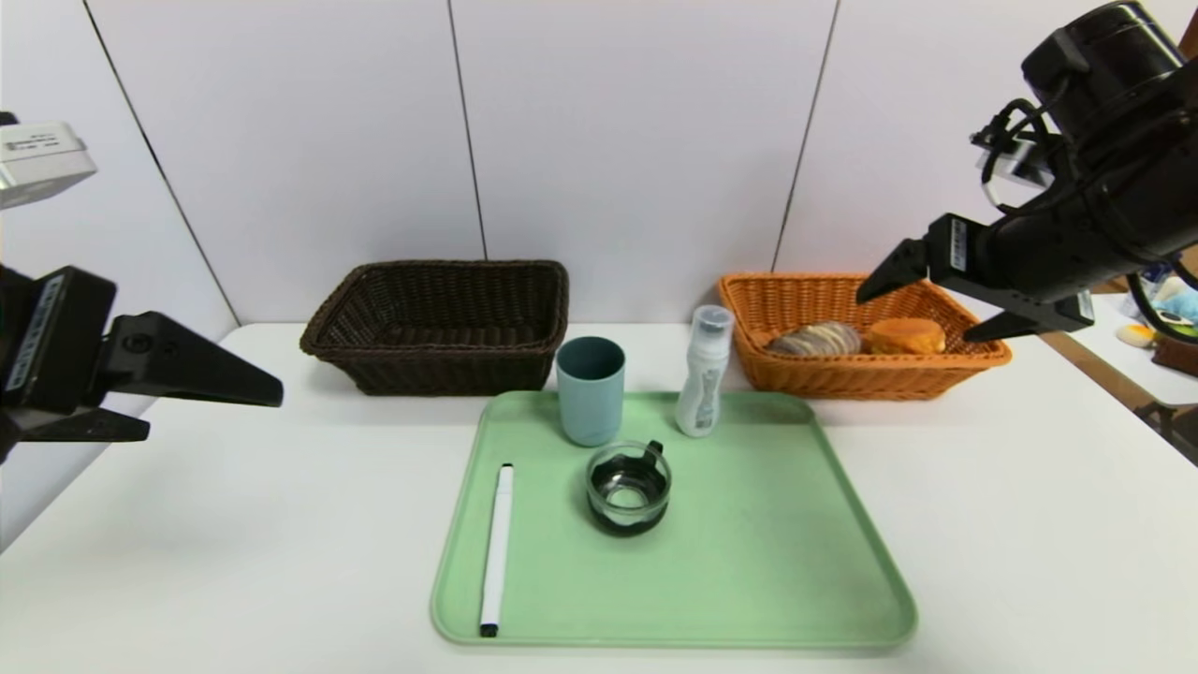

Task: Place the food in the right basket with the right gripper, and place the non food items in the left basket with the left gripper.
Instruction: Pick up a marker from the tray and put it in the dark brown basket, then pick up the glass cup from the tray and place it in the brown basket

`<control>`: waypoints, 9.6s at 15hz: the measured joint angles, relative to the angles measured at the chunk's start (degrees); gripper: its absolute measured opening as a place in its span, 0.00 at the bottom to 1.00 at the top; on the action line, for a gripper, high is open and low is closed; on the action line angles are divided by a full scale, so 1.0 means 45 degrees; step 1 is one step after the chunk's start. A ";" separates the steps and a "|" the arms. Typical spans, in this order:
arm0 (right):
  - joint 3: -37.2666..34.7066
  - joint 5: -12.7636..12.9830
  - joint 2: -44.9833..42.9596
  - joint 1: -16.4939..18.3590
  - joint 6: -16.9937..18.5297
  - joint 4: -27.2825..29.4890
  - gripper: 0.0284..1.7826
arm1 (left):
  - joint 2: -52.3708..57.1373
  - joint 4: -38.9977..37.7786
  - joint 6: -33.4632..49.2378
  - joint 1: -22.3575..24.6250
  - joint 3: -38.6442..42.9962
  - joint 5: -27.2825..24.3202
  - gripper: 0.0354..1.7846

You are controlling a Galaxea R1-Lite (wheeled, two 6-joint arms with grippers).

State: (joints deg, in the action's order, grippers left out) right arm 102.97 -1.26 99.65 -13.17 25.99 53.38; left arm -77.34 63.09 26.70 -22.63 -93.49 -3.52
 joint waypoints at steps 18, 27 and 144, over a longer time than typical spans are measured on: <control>-0.4920 0.0016 -0.3982 -0.1612 -0.0805 0.0455 0.95 | -0.8932 0.2801 0.4036 -0.5342 -0.4250 0.2679 0.94; -0.5085 -0.0024 -0.4045 -0.1476 -0.0815 0.0447 0.95 | -0.9752 0.2777 0.4792 -0.5318 -0.4221 0.2265 0.94; -0.9685 0.0303 -0.6358 -0.2327 -0.0699 -0.3411 0.95 | -1.0088 -0.1206 0.3817 -0.4771 -0.4375 0.1785 0.94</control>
State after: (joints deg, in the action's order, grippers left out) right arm 59.39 0.11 71.03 -23.64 22.85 38.03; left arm -122.73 57.66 43.87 -44.09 -113.18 4.51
